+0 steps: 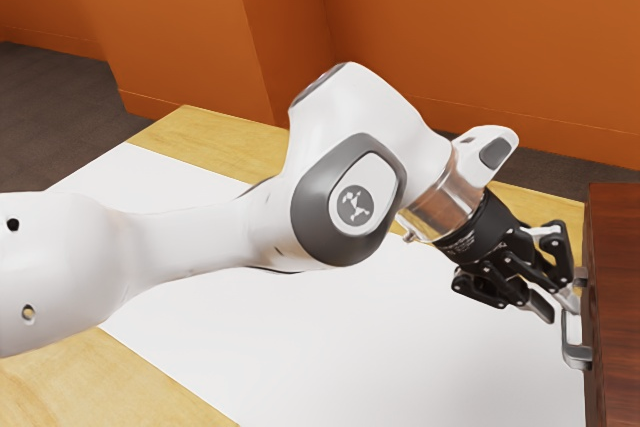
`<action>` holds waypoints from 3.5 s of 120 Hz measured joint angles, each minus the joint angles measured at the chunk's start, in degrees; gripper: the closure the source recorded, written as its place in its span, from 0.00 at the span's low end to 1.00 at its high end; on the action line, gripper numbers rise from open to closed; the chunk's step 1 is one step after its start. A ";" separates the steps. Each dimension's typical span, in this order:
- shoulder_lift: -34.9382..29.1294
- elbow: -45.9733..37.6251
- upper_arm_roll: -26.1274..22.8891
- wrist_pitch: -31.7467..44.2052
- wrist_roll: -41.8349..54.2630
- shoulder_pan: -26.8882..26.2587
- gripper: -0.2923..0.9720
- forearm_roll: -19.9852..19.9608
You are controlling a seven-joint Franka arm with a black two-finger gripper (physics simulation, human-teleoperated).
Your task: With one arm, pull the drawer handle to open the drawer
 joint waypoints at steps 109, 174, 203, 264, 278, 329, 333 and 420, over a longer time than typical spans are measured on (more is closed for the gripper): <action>-5.79 -6.66 0.35 -0.19 -0.07 0.09 0.74 1.10; -6.28 -7.33 3.09 -0.17 0.40 -2.19 0.76 1.28; -6.74 -7.84 3.52 -0.19 0.75 -1.59 0.77 1.46; -10.83 -11.92 4.94 -0.29 1.23 -1.12 0.77 2.10; -11.65 -12.86 5.25 -0.32 1.28 -0.21 0.77 2.31; -14.92 -16.21 5.79 -0.40 1.46 0.55 0.77 2.82; -15.12 -16.34 5.80 -0.41 1.48 0.54 0.77 2.84; -19.84 -21.18 6.39 -0.43 1.60 1.36 0.77 3.25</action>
